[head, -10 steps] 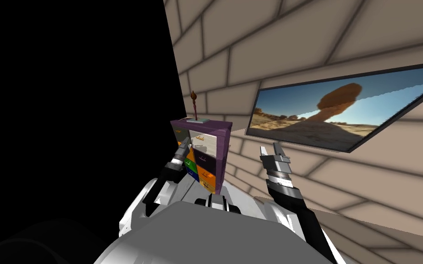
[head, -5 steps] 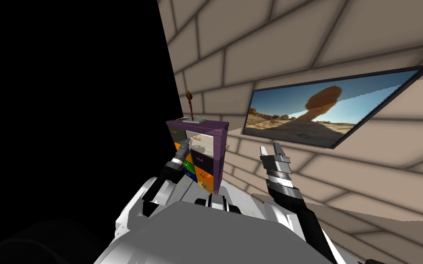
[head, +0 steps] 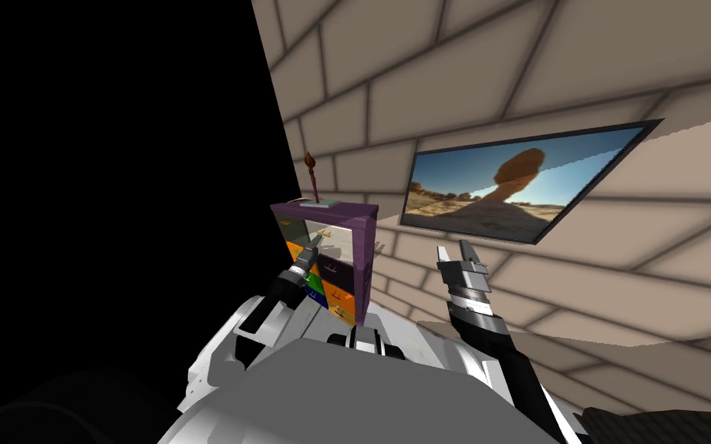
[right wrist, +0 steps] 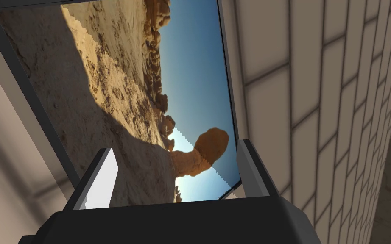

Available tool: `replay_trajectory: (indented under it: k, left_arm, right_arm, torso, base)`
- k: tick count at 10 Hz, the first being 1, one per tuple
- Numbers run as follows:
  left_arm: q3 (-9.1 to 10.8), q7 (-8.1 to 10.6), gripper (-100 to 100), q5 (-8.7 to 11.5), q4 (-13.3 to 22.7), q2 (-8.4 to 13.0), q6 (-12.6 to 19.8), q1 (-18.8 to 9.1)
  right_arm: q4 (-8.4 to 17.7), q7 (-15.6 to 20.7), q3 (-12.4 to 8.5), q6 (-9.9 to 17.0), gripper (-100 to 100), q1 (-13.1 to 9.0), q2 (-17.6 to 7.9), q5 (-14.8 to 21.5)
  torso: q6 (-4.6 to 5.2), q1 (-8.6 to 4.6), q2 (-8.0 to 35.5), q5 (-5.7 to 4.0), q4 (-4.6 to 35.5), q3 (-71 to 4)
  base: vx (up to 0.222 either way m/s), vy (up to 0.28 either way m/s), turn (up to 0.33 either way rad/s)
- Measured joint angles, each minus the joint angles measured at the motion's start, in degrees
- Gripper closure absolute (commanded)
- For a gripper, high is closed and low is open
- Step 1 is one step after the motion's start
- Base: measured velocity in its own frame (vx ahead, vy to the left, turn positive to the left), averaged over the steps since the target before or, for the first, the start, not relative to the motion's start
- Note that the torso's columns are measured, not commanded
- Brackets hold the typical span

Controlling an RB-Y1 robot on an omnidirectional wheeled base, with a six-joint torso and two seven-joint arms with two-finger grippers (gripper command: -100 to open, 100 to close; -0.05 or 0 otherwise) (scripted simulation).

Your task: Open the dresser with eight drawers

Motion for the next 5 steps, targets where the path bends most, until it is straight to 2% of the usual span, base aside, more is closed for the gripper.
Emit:
replay_trajectory:
  k: [5]
  left_arm:
    - [0.06, 1.48, -100, -0.1, -3.4, 3.5, 7.0, -0.1]
  right_arm:
    - [0.0, 0.0, 0.0, 0.0, 0, 0.0, 0.0, 0.0]
  torso:
    - [0.0, 0.01, 0.0, 0.0, 0.0, 0.0]
  base:
    - [0.002, -0.02, -0.079]
